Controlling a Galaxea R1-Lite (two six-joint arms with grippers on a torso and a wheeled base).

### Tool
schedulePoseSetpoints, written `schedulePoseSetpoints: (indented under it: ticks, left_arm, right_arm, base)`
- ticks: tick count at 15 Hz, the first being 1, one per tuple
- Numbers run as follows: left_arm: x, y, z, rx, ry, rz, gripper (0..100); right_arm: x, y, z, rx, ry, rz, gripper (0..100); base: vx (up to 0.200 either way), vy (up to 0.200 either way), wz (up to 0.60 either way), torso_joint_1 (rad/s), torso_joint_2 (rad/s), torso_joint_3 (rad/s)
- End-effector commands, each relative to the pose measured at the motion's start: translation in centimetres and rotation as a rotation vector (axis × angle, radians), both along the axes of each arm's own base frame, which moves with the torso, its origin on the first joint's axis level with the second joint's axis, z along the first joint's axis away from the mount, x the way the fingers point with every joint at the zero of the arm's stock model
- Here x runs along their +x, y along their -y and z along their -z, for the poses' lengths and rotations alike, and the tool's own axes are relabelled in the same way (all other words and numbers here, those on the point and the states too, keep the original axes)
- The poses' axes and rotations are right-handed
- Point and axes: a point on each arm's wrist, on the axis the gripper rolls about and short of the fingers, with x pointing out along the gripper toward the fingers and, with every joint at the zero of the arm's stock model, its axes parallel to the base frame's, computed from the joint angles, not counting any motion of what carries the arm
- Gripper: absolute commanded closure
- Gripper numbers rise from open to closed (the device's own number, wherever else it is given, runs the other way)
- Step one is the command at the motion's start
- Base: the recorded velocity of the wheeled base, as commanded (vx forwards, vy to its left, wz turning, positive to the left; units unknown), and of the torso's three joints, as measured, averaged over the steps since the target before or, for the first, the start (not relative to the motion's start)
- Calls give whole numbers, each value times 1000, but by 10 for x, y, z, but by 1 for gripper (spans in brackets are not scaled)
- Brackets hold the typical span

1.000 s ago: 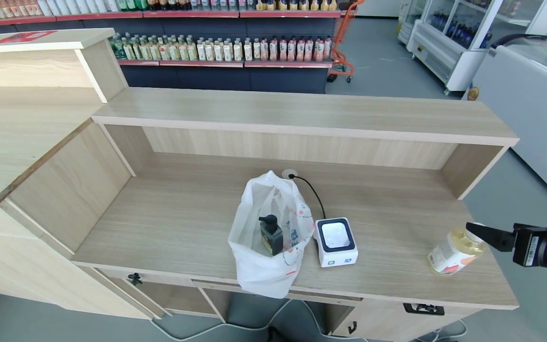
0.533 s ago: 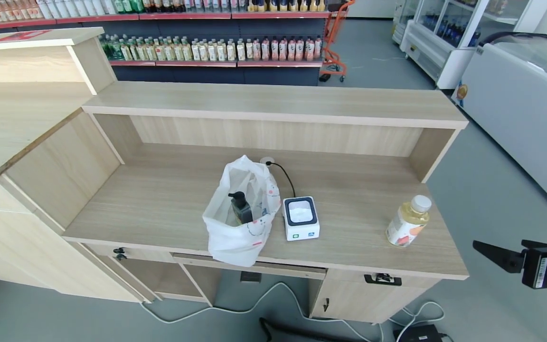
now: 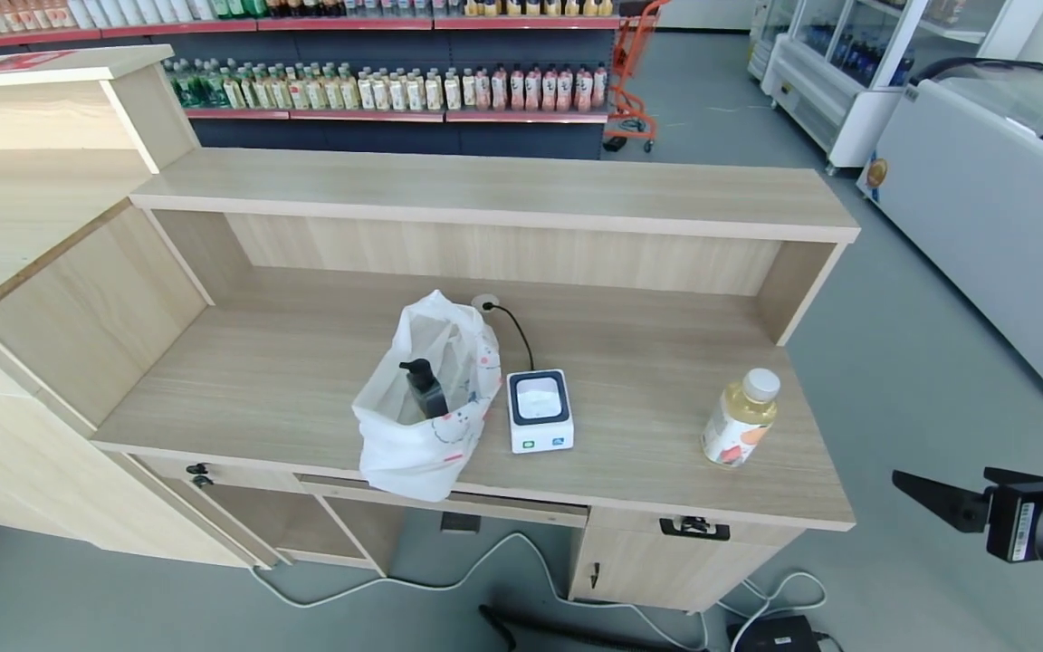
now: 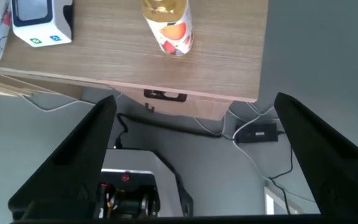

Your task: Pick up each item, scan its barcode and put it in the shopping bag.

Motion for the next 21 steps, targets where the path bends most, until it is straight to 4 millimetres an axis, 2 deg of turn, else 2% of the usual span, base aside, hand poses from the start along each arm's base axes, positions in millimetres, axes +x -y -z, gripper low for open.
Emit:
schedulePoseSetpoints:
  ticks: [1,6,10,13,19,21]
  left_arm:
    - [0,0,0,0,-1,0,100]
    - [0,0,0,1,0,0,100]
    - [0,0,0,0,0,0,100]
    - [0,0,0,0,0,0,100]
    - [0,0,0,1,-1,0,100]
    - [0,0,0,0,-1,0,100]
  right_arm:
    - [-1,0,2,2,-9,-1,0]
    - [2,-1,2,27,-10,-53,0]
    - [13,-2,12,50,-59,-100,0]
    - [11,-2,13,52,-65,-102,0]
    - [8,-3,14,52,-66,-105,0]
    - [5,-3,18,48,-80,-108,0]
  base:
    - [0,-200,0,-2,2,2]
    - [0,0,0,0,0,0]
    - [0,0,0,0,0,0]
    - [200,0,0,1,1,1]
    - [0,0,0,0,0,0]
    - [200,0,0,-2,2,2]
